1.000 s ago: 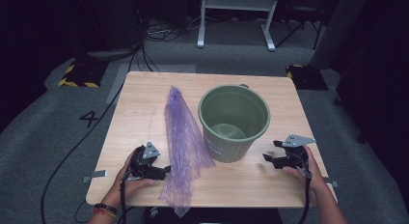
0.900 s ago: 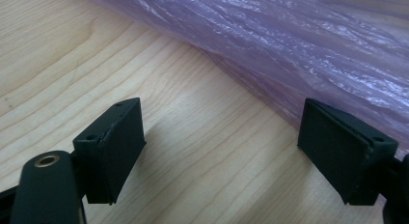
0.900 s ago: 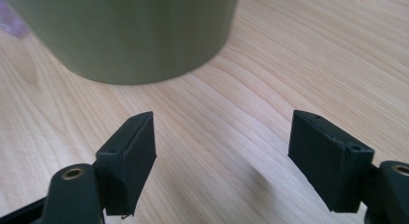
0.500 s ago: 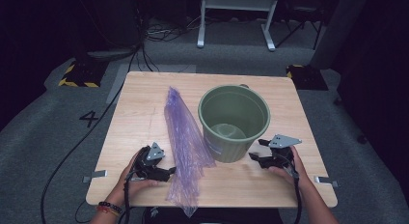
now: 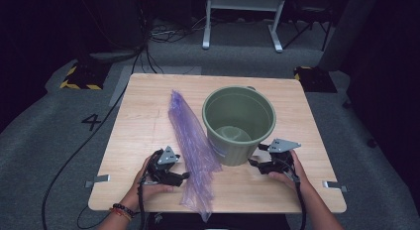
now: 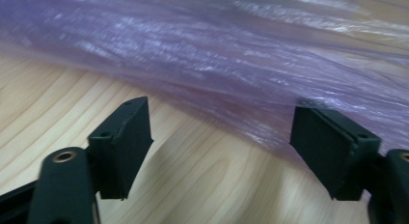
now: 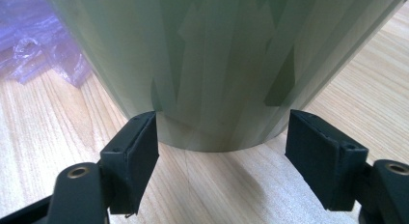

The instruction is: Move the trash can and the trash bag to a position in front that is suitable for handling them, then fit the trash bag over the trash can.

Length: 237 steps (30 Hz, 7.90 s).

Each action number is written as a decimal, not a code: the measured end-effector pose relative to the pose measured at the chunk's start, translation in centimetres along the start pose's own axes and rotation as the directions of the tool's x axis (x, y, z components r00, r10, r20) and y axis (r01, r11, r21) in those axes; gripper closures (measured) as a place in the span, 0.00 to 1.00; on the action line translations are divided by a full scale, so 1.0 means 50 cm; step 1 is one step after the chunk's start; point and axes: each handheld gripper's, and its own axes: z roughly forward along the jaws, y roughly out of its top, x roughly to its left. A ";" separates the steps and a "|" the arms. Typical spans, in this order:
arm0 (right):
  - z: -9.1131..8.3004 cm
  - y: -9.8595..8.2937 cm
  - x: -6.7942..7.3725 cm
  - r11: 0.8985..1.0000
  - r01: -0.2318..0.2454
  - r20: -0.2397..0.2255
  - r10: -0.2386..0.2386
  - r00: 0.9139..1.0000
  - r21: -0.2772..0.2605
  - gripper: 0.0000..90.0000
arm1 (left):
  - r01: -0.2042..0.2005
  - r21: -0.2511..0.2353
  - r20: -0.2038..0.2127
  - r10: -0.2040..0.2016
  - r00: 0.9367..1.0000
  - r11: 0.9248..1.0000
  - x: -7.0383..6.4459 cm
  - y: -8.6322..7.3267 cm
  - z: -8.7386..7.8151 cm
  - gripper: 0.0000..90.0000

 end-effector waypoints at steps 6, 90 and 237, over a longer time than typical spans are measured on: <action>0.003 -0.005 0.002 1.000 0.005 -0.007 -0.005 1.000 0.014 0.31 | -0.083 0.040 -0.006 0.084 0.996 0.996 -0.019 0.014 0.020 0.49; -0.136 -0.109 -0.147 0.984 -0.173 0.165 0.166 0.972 0.029 0.66 | -0.098 0.127 0.054 0.092 0.994 0.987 0.004 0.040 -0.006 0.32; -0.256 0.073 0.004 0.892 0.026 0.080 0.012 0.997 -0.452 1.00 | 0.059 0.061 -0.092 -0.054 0.994 0.996 0.072 -0.039 -0.026 0.16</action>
